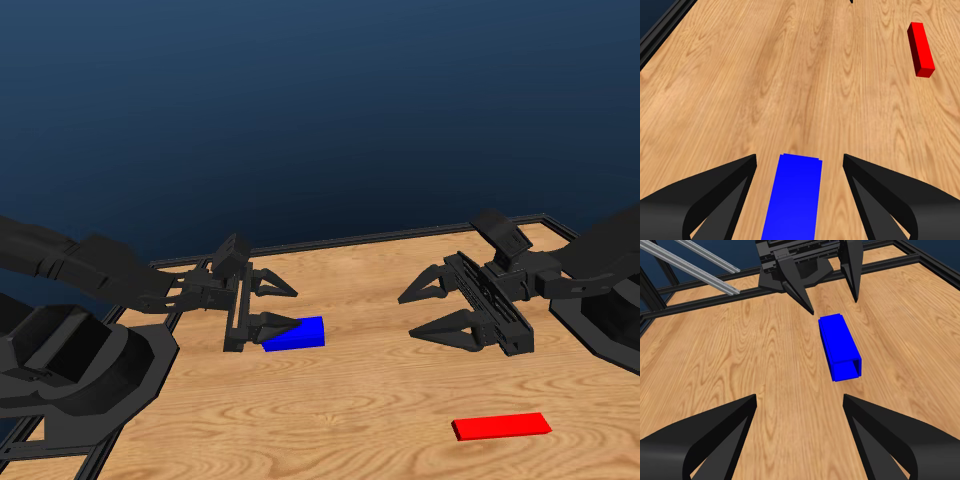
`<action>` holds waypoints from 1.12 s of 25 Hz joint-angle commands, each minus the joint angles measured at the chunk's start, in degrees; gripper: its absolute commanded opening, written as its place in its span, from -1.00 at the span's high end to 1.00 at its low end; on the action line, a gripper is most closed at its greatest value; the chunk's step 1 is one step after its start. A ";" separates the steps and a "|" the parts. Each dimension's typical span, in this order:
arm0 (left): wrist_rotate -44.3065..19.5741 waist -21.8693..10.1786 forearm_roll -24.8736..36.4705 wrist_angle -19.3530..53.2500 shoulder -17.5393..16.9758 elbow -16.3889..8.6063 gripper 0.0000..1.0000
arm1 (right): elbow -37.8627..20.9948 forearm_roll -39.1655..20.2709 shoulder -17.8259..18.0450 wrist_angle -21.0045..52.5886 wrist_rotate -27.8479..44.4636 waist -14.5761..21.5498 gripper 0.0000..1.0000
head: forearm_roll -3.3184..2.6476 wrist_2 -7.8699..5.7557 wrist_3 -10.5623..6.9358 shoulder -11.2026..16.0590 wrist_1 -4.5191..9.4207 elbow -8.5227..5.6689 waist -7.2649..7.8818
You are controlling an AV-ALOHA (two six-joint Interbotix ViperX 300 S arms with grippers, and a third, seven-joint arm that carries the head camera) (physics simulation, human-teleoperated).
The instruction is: Insert peg into socket
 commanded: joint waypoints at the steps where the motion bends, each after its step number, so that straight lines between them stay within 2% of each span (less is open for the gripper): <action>1: -1.36 1.11 2.27 8.93 -0.26 -1.82 -1.00 | -1.09 -0.12 0.03 -0.53 0.61 0.00 -1.00 | 0.14 0.63 -0.14 0.90 -0.97 -1.23 0.09; 6: -3.78 2.33 4.72 12.75 1.68 -2.00 -1.00 | -0.38 -0.06 0.93 -1.12 2.00 -0.61 -1.00 | 0.32 1.75 -0.33 3.00 -1.46 -1.82 -0.06; 8: -4.52 2.47 5.40 13.63 1.65 -2.20 -1.00 | -0.57 -0.18 0.98 -1.18 2.19 -0.65 -1.00 | 0.33 1.78 -0.34 3.08 -1.48 -1.85 -0.06; 10: -5.06 3.18 5.92 13.42 4.16 -2.42 -1.00 | 0.26 -0.11 1.03 -1.90 2.64 -0.62 -1.00 | 0.38 2.19 -0.44 4.35 -1.68 -2.31 -0.17; 12: -5.57 3.27 6.40 13.63 4.18 -2.94 -1.00 | 0.11 -0.15 0.89 -2.16 2.81 -0.63 -1.00 | 0.39 2.22 -0.45 4.44 -1.68 -2.35 -0.18; 13: -5.94 3.80 6.52 12.95 6.30 -3.06 -1.00 | 0.51 -0.05 1.25 -2.08 3.07 -0.63 -1.00 | 0.37 2.27 -0.60 5.21 -1.74 -2.66 -0.28; 18: -7.45 4.30 7.33 11.85 10.74 -3.86 -1.00 | 1.53 0.01 1.22 -2.72 3.58 -0.42 -1.00 | 0.32 2.23 -0.93 5.99 -1.68 -2.98 -0.42; 19: -8.32 4.30 7.38 11.16 12.92 -4.17 -1.00 | 1.35 0.18 1.21 -2.70 3.97 -0.45 -1.00 | 0.29 2.16 -1.10 6.17 -1.69 -3.01 -0.47; 23: -9.95 3.65 8.07 10.00 15.81 -4.21 -0.99 | 1.63 0.27 1.15 -1.84 4.59 -0.34 -1.00 | 0.26 2.04 -1.35 6.15 -1.45 -2.95 -0.49; 24: -9.80 3.44 8.24 9.84 15.74 -4.02 1.00 | 1.36 0.18 1.26 -1.74 4.73 -0.19 -1.00 | 0.24 1.97 -1.44 6.05 -1.34 -2.91 -0.48; 28: -9.98 3.03 8.60 9.85 15.16 -3.18 1.00 | 1.39 0.64 0.37 1.68 4.85 1.36 -1.00 | 0.19 1.65 -1.89 5.38 -0.90 -2.60 -0.35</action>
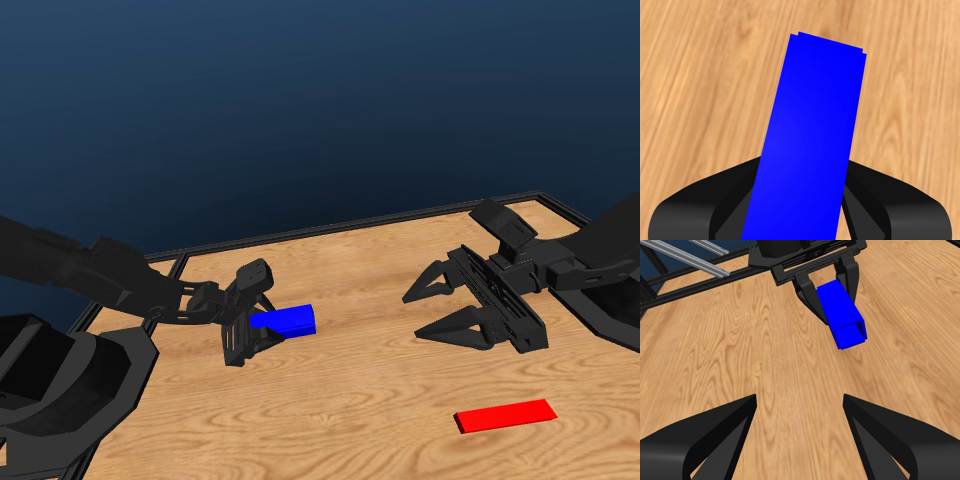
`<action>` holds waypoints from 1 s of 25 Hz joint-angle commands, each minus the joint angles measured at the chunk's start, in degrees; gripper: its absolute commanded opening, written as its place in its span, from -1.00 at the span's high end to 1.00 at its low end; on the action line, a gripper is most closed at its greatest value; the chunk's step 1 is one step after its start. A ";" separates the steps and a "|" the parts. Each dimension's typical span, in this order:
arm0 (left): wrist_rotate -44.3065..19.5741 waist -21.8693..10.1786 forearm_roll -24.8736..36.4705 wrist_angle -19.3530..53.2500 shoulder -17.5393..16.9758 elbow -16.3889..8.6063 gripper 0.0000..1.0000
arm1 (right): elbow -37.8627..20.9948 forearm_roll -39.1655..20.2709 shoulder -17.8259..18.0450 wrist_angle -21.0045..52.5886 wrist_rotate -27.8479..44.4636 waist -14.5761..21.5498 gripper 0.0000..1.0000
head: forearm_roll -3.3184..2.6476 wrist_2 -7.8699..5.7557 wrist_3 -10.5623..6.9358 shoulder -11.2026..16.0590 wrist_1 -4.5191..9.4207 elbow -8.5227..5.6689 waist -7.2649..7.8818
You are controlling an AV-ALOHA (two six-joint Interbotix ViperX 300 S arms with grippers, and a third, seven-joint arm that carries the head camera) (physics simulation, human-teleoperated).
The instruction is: Insert peg into socket
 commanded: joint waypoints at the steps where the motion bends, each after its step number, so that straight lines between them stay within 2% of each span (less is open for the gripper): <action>1: -0.73 -1.97 0.30 -1.75 0.13 -0.08 1.00 | -0.68 0.46 -1.02 1.70 0.01 0.95 -1.00 | -0.03 -0.36 -0.35 -0.84 -0.18 -0.66 0.09; 2: -1.43 -2.60 -0.14 -1.91 -0.48 0.76 1.00 | -0.92 1.49 -1.89 5.89 0.23 2.13 -1.00 | -0.10 -0.75 -0.82 -2.02 0.21 -0.08 0.24; 5: -1.63 -2.99 -0.46 -2.58 -0.75 1.16 1.00 | -1.40 1.62 -3.05 9.37 0.33 3.34 -1.00 | -0.13 -0.91 -1.15 -2.75 0.37 0.27 0.32; 6: -2.22 -4.18 -0.84 -2.78 -1.41 1.37 1.00 | -1.59 2.13 -3.61 14.01 0.91 5.31 -1.00 | -0.25 -1.35 -2.09 -4.45 0.80 1.14 0.37; 10: -3.22 -7.00 -1.87 -3.08 -2.40 1.24 1.00 | -2.95 1.40 -5.04 23.00 3.48 7.42 -1.00 | -0.79 -2.83 -4.76 -6.70 1.56 2.28 -0.15; 11: -3.50 -7.25 -1.87 -3.02 -2.41 1.48 1.00 | -3.20 1.20 -7.34 24.91 4.30 7.00 -1.00 | -0.80 -2.87 -4.81 -6.77 1.58 2.33 -0.18; 12: -3.74 -8.19 -2.65 -4.34 -3.61 2.25 1.00 | -4.00 0.74 -6.06 25.72 5.20 7.91 -1.00 | -1.17 -3.83 -6.21 -7.31 1.93 2.59 -0.60; 13: -4.13 -9.06 -3.13 -5.30 -4.40 2.22 1.00 | -3.36 0.13 -6.47 29.11 6.75 8.15 -1.00 | -1.39 -4.42 -7.07 -7.52 2.12 2.73 -0.86; 15: -4.66 -10.14 -4.03 -6.02 -4.75 2.83 1.00 | -4.04 -0.73 -7.35 29.25 8.79 8.80 -1.00 | -1.58 -4.87 -7.87 -7.69 2.64 2.81 -1.06; 16: -5.41 -11.44 -5.12 -7.12 -5.37 3.49 1.00 | -3.06 -1.45 -7.06 32.44 11.23 9.37 -1.00 | -1.82 -5.58 -8.84 -7.65 3.21 2.79 -1.24; 17: -5.40 -12.31 -5.31 -7.31 -5.27 3.82 1.00 | -4.03 -2.16 -6.91 34.14 12.39 10.32 -1.00 | -1.87 -5.72 -9.10 -7.63 3.38 2.79 -1.27; 18: -5.87 -12.48 -6.12 -7.81 -5.32 4.45 1.00 | -2.60 -2.88 -7.50 34.86 14.21 10.76 -1.00 | -1.94 -5.94 -9.38 -7.57 3.74 2.75 -1.32; 19: -6.08 -13.03 -6.68 -8.66 -5.84 4.09 1.00 | -2.58 -4.58 -8.07 36.00 16.94 11.90 -1.00 | -1.95 -5.96 -9.52 -7.49 4.03 2.70 -1.30; 20: -6.23 -13.56 -7.25 -9.34 -6.17 4.30 1.00 | -4.12 -6.45 -8.35 41.05 19.79 12.29 -1.00 | -1.92 -5.91 -9.40 -7.45 4.32 2.69 -1.25; 21: -5.85 -13.80 -7.99 -10.12 -5.97 4.39 1.00 | -3.49 -6.86 -8.12 39.67 19.55 12.61 -1.00 | -1.93 -5.92 -9.42 -7.45 4.35 2.69 -1.26; 22: -5.91 -14.10 -7.66 -9.95 -6.03 4.80 1.00 | -2.98 -8.09 -7.82 41.41 21.47 12.51 -1.00 | -1.93 -5.94 -9.43 -7.45 4.37 2.69 -1.26; 23: -6.27 -14.62 -9.47 -12.38 -6.83 5.78 1.00 | -4.60 -10.97 -7.41 45.86 26.15 14.18 -1.00 | -1.88 -5.73 -9.10 -7.43 4.59 2.76 -1.30; 24: -6.11 -14.67 -10.60 -12.58 -7.77 5.20 1.00 | -4.61 -11.81 -6.58 47.05 27.17 15.12 -1.00 | -1.90 -5.76 -9.01 -7.48 4.77 2.80 -1.37; 25: -6.13 -15.49 -10.67 -13.78 -6.80 6.10 1.00 | -5.25 -13.02 -6.48 48.49 29.06 15.45 -1.00 | -1.91 -5.77 -8.97 -7.51 4.84 2.82 -1.41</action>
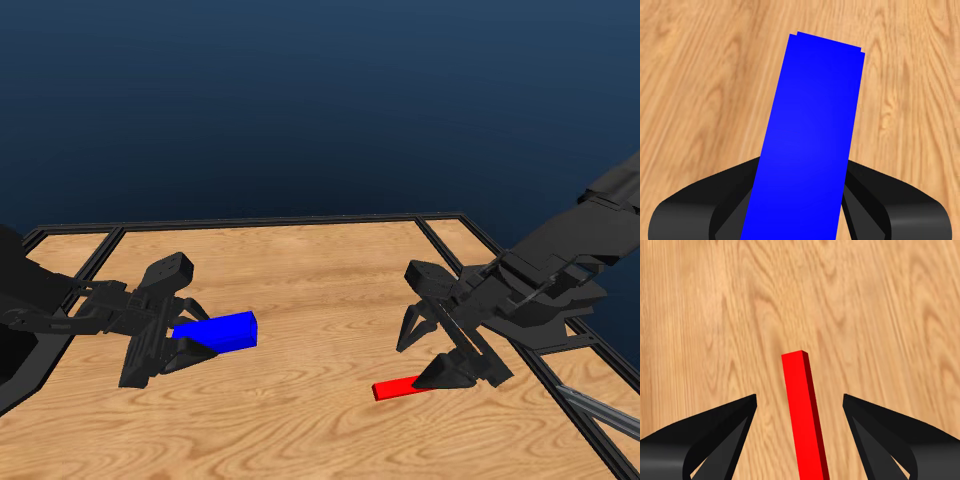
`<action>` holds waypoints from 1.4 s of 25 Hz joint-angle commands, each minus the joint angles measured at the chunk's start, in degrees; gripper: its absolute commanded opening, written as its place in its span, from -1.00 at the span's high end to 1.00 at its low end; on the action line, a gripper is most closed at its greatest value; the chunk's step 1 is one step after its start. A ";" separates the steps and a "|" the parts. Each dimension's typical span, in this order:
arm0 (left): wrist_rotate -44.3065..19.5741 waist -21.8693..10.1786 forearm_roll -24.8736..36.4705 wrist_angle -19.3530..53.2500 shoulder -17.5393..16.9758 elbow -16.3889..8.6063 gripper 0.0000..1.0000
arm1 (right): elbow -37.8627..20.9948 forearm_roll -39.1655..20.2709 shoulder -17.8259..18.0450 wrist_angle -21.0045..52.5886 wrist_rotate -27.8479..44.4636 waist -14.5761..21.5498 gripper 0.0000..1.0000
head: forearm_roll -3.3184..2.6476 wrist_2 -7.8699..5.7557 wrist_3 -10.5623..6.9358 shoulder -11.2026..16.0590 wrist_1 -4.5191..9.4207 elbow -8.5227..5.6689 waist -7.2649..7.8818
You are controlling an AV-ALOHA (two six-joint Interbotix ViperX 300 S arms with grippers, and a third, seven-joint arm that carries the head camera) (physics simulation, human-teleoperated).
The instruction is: Insert peg into socket
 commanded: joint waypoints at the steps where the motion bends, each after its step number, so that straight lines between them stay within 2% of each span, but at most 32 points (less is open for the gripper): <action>1: -0.03 -2.17 -2.60 -6.17 -1.47 0.22 1.00 | -4.18 -4.90 1.14 10.74 9.45 5.03 -1.00 | -0.02 -0.10 0.30 -0.70 0.36 -0.37 -0.27; 2: 0.12 -2.65 -2.91 -6.48 -1.25 -0.61 1.00 | -4.36 -8.54 0.97 13.82 13.81 5.16 -1.00 | -0.04 -0.11 0.39 -0.77 0.48 -0.33 -0.35; 3: 0.42 -3.06 -3.63 -6.94 -0.87 0.24 1.00 | -3.98 -8.25 1.23 14.11 14.09 5.67 -1.00 | -0.05 -0.09 0.43 -0.83 0.56 -0.28 -0.43; 4: -0.27 -2.55 -3.28 -6.12 -1.35 0.19 1.00 | -5.48 -11.27 0.88 16.48 18.32 6.68 -1.00 | -0.05 -0.09 0.44 -0.84 0.57 -0.27 -0.44; 10: 0.76 -4.16 -4.86 -8.82 0.25 0.17 1.00 | -6.47 -18.06 2.63 24.32 30.83 12.00 -1.00 | -0.17 -0.11 0.33 -0.83 0.93 -0.20 -0.83; 16: 0.33 -5.21 -5.93 -11.16 0.81 0.26 1.00 | -7.07 -22.46 6.33 26.02 41.90 14.96 -1.00 | -0.28 -0.30 0.24 -0.71 1.38 -0.20 -1.06; 17: 0.56 -5.56 -5.99 -11.10 1.11 0.23 1.00 | -5.89 -23.00 7.85 24.67 43.00 15.02 -1.00 | -0.28 -0.26 0.22 -0.77 1.41 -0.17 -1.09; 20: 0.57 -5.37 -6.30 -11.49 0.74 0.89 1.00 | -7.29 -24.55 8.42 23.10 46.27 15.29 -1.00 | -0.26 -0.24 0.27 -0.87 1.36 -0.16 -1.06; 21: 0.71 -5.46 -6.50 -11.67 0.86 1.03 1.00 | -6.13 -24.94 9.53 22.93 46.97 15.08 -0.32 | -0.25 -0.25 0.30 -0.88 1.32 -0.17 -1.02; 22: 1.03 -5.38 -6.99 -11.26 1.04 0.61 1.00 | -6.14 -25.52 9.84 21.69 47.24 14.77 1.00 | -0.24 -0.28 0.35 -0.93 1.38 -0.17 -0.95; 25: 0.79 -5.39 -6.90 -12.04 0.07 1.15 1.00 | -6.39 -25.68 10.35 21.49 48.02 14.86 1.00 | -0.17 -0.25 0.53 -1.04 1.41 -0.19 -0.76; 28: 1.04 -5.56 -7.35 -12.20 -0.50 1.45 1.00 | -7.78 -26.76 10.05 23.26 47.63 13.28 1.00 | -0.04 -0.17 0.64 -1.55 1.34 -0.18 -0.34; 29: 1.30 -5.86 -7.33 -12.15 -1.11 1.33 1.00 | -6.57 -27.01 9.28 23.44 47.24 14.01 1.00 | 0.04 -0.17 0.77 -1.82 1.25 -0.19 -0.10; 31: 1.22 -5.75 -7.52 -11.86 -1.31 1.85 1.00 | -7.83 -28.19 7.14 25.58 45.69 12.97 1.00 | 0.21 -0.04 1.21 -2.29 0.91 -0.20 0.37; 34: 1.66 -6.19 -7.93 -11.79 -1.25 1.67 1.00 | -8.89 -29.02 5.99 28.94 43.16 11.77 1.00 | 0.34 0.04 1.59 -2.58 0.75 -0.19 0.70; 35: 1.26 -6.83 -8.03 -11.91 -0.37 0.97 1.00 | -12.02 -29.35 5.70 35.91 40.43 10.05 1.00 | 0.38 -0.33 2.08 -2.92 0.60 -0.17 1.06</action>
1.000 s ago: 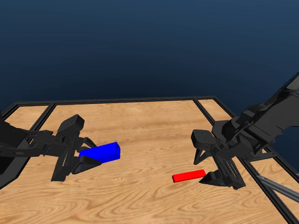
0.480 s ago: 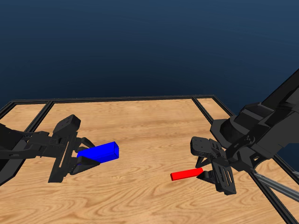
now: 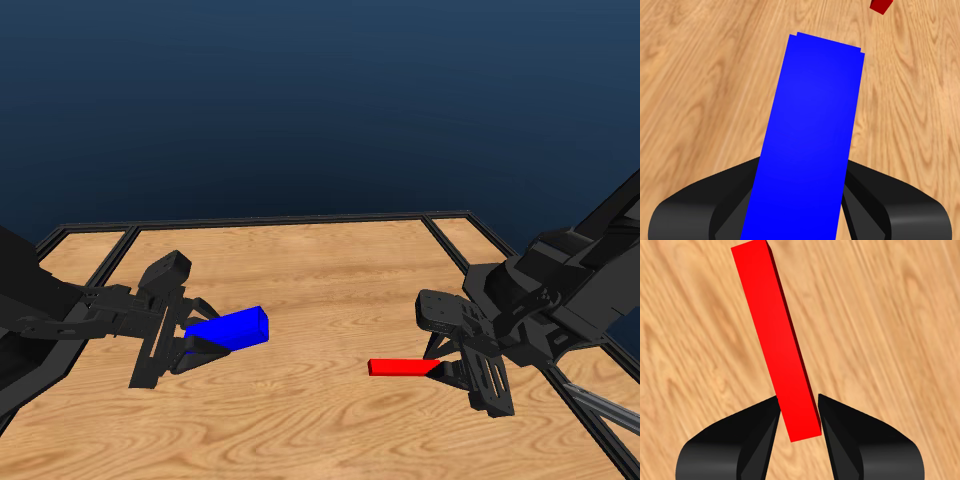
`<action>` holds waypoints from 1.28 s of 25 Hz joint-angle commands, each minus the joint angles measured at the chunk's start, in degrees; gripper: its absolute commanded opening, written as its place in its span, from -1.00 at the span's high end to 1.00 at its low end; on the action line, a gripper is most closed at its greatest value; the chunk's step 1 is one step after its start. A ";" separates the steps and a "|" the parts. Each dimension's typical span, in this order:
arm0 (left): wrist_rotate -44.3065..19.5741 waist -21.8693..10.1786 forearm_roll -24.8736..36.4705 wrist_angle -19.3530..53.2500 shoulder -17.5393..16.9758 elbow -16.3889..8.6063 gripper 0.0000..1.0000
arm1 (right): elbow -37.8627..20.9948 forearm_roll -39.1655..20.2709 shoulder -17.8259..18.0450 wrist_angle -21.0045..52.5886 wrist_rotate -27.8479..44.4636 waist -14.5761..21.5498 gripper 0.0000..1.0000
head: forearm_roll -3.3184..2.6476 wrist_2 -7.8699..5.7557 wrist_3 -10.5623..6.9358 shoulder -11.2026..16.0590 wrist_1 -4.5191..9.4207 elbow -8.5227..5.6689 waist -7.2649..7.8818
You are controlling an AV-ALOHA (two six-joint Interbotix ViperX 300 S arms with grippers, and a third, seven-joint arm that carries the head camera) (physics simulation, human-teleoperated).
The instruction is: Insert peg into socket
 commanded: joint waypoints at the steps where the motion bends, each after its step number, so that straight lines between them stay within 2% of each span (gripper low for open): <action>1: 0.07 -1.41 -0.51 -2.05 -0.31 -1.84 1.00 | -5.95 -0.90 -2.84 10.89 -5.38 -3.53 1.00 | 0.21 -0.30 1.20 -1.21 -1.17 -0.44 0.99; 2: 0.15 -1.52 -0.56 -1.84 0.00 -1.48 1.00 | -6.49 -1.37 -2.83 10.55 -5.83 -4.20 1.00 | 0.22 -0.30 1.21 -1.22 -1.18 -0.44 1.01; 3: 0.00 -2.09 -0.78 -1.94 0.19 -2.17 1.00 | -8.79 -1.89 -3.33 11.71 -8.55 -5.85 1.00 | 0.66 0.41 2.66 -1.16 -2.12 -0.33 1.91; 4: -0.21 -2.64 -1.00 -2.19 0.46 -2.34 1.00 | -11.02 -3.01 -3.31 12.42 -10.19 -6.51 1.00 | 0.97 0.86 3.80 -1.08 -2.44 -0.35 2.59; 5: -0.37 -2.95 -1.28 -1.88 1.30 -1.44 1.00 | -12.89 -2.44 -3.16 13.07 -13.17 -7.29 1.00 | 1.13 1.00 4.40 -1.02 -2.67 -0.35 2.99; 7: -0.48 -3.27 -1.49 -2.27 0.99 -2.63 1.00 | -14.60 -2.12 -1.65 13.90 -17.23 -8.96 1.00 | 1.34 1.17 5.06 -0.89 -2.81 -0.37 3.55; 8: -0.51 -3.42 -1.64 -2.35 1.33 -2.00 1.00 | -15.27 -2.00 -1.98 13.67 -17.95 -9.01 1.00 | 1.36 1.19 5.08 -0.88 -2.84 -0.37 3.61; 9: -0.39 -3.89 -1.73 -1.97 1.22 -3.31 1.00 | -18.55 -1.76 -0.56 12.95 -21.91 -10.86 1.00 | 1.52 1.16 5.62 -0.73 -2.81 -0.35 4.17; 10: -0.13 -4.16 -2.00 -1.74 1.33 -3.25 1.00 | -19.85 -1.14 0.55 12.58 -24.27 -11.65 1.00 | 1.58 1.16 5.76 -0.66 -2.75 -0.36 4.39; 11: -0.13 -4.17 -2.05 -1.69 1.12 -3.63 1.00 | -20.04 -0.65 1.00 12.68 -25.42 -11.99 1.00 | 1.60 1.16 5.78 -0.66 -2.77 -0.36 4.44; 12: 0.50 -4.62 -2.24 -0.69 1.64 -2.41 1.00 | -21.82 0.39 2.98 11.98 -28.56 -13.02 1.00 | 1.67 1.13 5.81 -0.50 -2.76 -0.35 4.76; 13: 0.93 -4.69 -2.48 -0.25 0.95 -4.28 1.00 | -23.46 0.91 3.56 11.34 -30.23 -13.36 1.00 | 1.69 1.10 5.72 -0.44 -2.70 -0.35 4.90; 14: 0.83 -4.04 -2.69 0.76 0.39 -4.53 1.00 | -24.16 1.62 4.42 11.03 -31.79 -13.89 1.00 | 1.73 1.20 5.52 -0.37 -2.77 -0.37 5.04; 15: 1.50 -5.12 -2.06 -0.12 -0.13 -4.11 1.00 | -24.95 2.27 4.80 10.29 -32.88 -14.34 1.00 | 1.74 1.20 5.33 -0.31 -2.87 -0.38 5.12; 16: 1.51 -4.80 -2.63 0.12 0.20 -4.00 1.00 | -24.78 3.06 5.92 9.68 -33.97 -14.84 1.00 | 1.75 1.23 5.10 -0.27 -2.88 -0.36 5.20; 23: 3.15 -5.40 -2.64 0.81 -0.52 -6.59 1.00 | -26.25 6.56 7.97 6.13 -39.26 -17.04 1.00 | 1.77 1.05 4.49 -0.06 -2.60 -0.34 5.53; 26: 3.30 -5.56 -2.38 2.11 0.61 -6.40 1.00 | -26.64 7.55 8.72 5.55 -41.07 -17.57 1.00 | 1.76 0.99 4.36 -0.06 -2.52 -0.33 5.58; 30: 2.83 -6.32 -0.86 2.94 4.18 -10.92 1.00 | -28.34 8.64 10.14 5.20 -43.64 -18.19 1.00 | 1.85 0.83 4.29 0.07 -2.46 -0.36 6.08; 32: 2.41 -6.23 -0.23 3.51 5.22 -11.41 1.00 | -28.44 9.16 10.24 5.38 -44.74 -18.26 1.00 | 1.85 0.77 4.21 0.11 -2.38 -0.38 6.13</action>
